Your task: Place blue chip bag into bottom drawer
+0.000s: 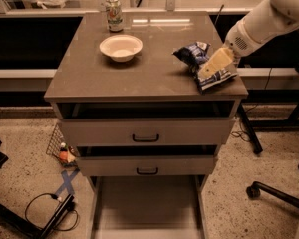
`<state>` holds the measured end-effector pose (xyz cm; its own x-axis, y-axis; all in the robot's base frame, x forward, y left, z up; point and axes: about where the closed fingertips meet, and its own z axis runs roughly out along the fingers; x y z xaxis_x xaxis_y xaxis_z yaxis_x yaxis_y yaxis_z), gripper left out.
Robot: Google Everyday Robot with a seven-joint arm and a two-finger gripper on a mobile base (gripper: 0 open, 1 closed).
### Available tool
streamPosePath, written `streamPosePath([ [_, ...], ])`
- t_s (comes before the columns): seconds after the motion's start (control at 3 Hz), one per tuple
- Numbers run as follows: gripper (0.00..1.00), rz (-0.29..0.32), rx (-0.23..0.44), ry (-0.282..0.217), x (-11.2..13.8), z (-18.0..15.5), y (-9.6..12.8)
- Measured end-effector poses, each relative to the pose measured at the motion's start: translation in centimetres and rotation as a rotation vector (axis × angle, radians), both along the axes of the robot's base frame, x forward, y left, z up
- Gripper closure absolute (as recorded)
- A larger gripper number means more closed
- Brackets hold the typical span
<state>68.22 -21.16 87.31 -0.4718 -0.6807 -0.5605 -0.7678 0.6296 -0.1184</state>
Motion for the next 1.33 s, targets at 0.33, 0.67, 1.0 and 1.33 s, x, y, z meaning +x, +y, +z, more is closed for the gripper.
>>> streamPosePath([
  [0.33,0.40,0.019,0.075,0.009,1.5,-1.0,1.4],
  [0.67,0.64,0.042,0.142,0.019,2.6,-1.7,2.8],
  [1.0,0.95,0.049,0.152,0.024,2.8,-2.1,3.3],
  [1.33,1.00,0.051,0.153,0.027,2.8,-2.2,3.4],
])
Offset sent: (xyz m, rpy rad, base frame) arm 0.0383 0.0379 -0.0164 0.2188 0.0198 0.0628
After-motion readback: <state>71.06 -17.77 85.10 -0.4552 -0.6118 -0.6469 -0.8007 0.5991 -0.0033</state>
